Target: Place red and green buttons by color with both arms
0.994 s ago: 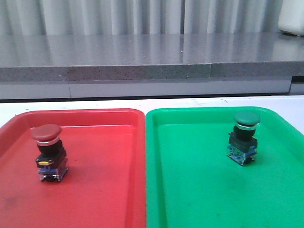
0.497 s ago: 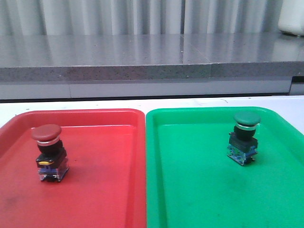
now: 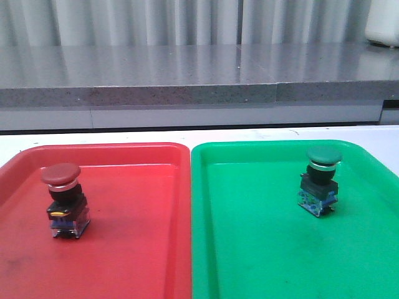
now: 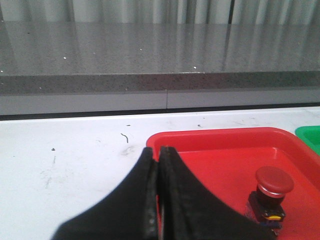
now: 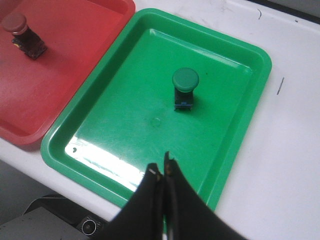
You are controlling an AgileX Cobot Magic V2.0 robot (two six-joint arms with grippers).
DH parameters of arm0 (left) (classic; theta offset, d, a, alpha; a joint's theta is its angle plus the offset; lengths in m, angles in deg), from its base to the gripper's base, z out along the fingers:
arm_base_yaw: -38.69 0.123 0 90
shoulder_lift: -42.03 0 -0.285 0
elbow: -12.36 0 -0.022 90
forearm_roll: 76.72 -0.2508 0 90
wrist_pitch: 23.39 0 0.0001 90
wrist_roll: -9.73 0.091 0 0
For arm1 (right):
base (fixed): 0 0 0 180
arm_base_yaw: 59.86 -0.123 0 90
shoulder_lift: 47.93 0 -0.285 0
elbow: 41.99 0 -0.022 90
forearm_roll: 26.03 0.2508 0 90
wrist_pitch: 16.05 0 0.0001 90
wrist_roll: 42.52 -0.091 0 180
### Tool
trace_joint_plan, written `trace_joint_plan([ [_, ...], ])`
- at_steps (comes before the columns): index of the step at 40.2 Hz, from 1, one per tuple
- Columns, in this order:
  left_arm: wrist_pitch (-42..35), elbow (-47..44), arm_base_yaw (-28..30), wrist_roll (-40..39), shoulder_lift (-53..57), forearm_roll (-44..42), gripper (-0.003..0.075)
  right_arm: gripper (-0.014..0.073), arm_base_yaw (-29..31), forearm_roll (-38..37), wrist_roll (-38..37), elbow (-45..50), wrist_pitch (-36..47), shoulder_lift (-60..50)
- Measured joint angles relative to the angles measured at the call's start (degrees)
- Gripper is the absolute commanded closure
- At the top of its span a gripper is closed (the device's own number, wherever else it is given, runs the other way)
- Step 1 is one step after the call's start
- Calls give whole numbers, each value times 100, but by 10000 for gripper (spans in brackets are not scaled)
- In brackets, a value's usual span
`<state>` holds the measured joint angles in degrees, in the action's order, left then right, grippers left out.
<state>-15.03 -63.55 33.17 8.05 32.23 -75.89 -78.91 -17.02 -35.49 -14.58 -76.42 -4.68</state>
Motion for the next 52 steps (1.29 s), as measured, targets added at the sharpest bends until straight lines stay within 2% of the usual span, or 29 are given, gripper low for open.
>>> trace_joint_plan([
  [6,-338,-163,254,0,232,183,740,664,0,0,0,0,0,0],
  [14,-335,-163,401,0,232,231,740,664,0,0,0,0,-10,0],
  [52,-335,-163,420,0,232,231,740,664,0,0,0,0,-10,0],
])
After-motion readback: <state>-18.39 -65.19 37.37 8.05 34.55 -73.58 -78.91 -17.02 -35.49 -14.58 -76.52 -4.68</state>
